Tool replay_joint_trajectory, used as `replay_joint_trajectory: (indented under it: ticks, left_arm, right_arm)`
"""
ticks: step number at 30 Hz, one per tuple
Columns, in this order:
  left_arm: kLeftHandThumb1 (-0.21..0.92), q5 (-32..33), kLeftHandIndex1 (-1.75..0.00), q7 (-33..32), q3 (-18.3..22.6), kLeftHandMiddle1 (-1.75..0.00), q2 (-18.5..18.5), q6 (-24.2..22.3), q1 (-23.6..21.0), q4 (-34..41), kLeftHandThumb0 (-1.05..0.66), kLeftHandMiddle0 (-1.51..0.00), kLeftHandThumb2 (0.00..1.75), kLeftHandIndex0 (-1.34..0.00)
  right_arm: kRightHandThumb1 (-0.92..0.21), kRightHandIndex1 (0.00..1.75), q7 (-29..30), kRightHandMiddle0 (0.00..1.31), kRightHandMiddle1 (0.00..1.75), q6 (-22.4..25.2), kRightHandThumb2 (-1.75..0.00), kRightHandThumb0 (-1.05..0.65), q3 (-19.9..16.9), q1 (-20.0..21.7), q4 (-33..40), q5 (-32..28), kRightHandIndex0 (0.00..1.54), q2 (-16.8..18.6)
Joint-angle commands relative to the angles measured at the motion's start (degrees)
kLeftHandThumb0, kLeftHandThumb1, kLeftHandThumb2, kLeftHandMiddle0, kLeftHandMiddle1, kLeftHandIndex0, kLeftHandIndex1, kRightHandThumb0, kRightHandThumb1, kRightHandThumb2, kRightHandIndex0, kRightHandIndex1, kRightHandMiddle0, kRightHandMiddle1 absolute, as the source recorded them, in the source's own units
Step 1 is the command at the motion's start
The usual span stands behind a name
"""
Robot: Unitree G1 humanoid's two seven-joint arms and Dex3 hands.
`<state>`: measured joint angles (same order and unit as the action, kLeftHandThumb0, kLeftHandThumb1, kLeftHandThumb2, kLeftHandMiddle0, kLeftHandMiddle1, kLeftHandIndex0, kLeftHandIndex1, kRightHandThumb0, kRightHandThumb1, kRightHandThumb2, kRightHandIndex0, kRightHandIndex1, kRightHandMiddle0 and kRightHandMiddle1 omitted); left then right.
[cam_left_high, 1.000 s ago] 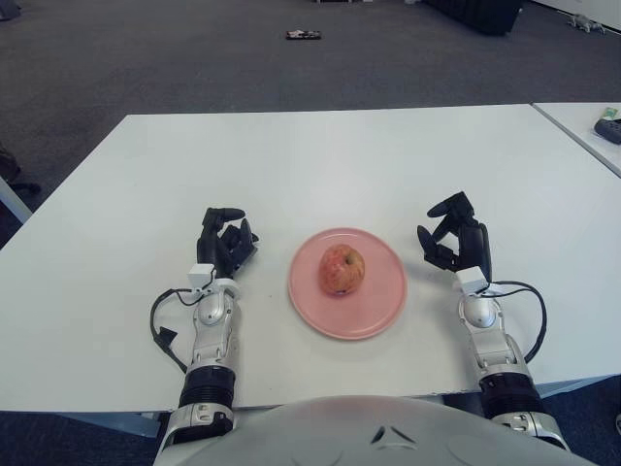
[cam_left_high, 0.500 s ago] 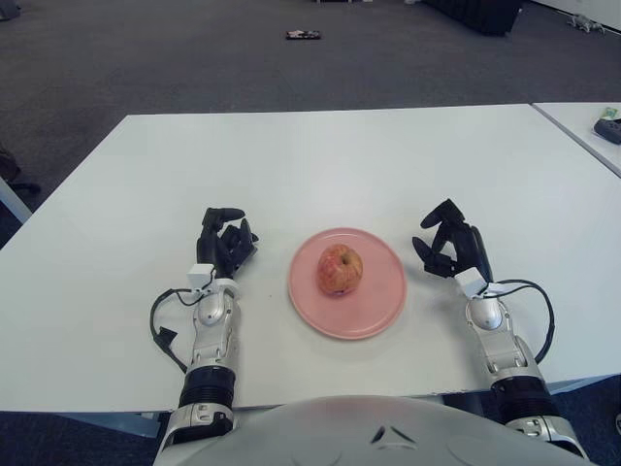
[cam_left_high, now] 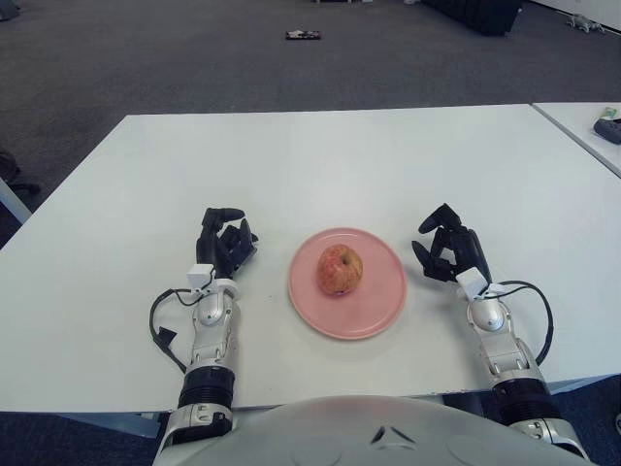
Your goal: Put the apple into the plate.
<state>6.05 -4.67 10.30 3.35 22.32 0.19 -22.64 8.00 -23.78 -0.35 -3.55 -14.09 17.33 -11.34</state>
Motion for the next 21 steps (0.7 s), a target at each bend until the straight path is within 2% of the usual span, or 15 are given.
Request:
replay_joint_trajectory:
  ticks: [1,3,8,13,21]
  left_arm:
    - [0.67,-0.3,-1.75,-0.3,0.2,-1.75,-0.4,-2.5,1.6,-1.1,-0.38,-0.68,0.88,-0.35]
    - [0.67,-0.3,-1.75,-0.3,0.2,-1.75,-0.5,-2.6,1.6,-1.0,-0.38,-0.68,0.88,-0.35]
    - [0.67,-0.3,-1.75,-0.2,0.0,-1.75,-0.6,-3.4,1.9,-0.3,-0.38,-0.68,0.88,-0.35]
    - [0.68,-0.1,-1.75,0.1,-0.1,-1.75,-0.7,-3.9,2.0,0.1,-0.38,-0.69,0.87,-0.34]
    - [0.67,0.1,-1.75,0.0,0.0,-1.75,-0.4,-3.7,2.1,0.5,-0.38,-0.68,0.87,-0.35]
  right_arm:
    - [-0.65,1.75,0.0,0.36,1.75,1.9,-0.89,-0.39,0.1,-0.2,0.4,-1.0,0.80,1.0]
    - [-0.68,1.61,0.0,0.34,1.75,2.3,-0.86,-0.38,0.2,-0.2,0.4,-1.1,0.74,1.2]
    - [-0.71,1.42,-2.7,0.32,1.75,5.5,-0.82,-0.38,-0.8,-0.4,1.1,-6.8,0.68,3.3]
    - [-0.76,1.32,-4.2,0.29,1.75,7.1,-0.76,-0.37,-2.0,-0.3,1.5,-12.3,0.65,5.7]
    - [-0.77,1.24,-3.3,0.28,1.75,10.3,-0.74,-0.37,-3.4,0.0,2.3,-15.1,0.62,8.3]
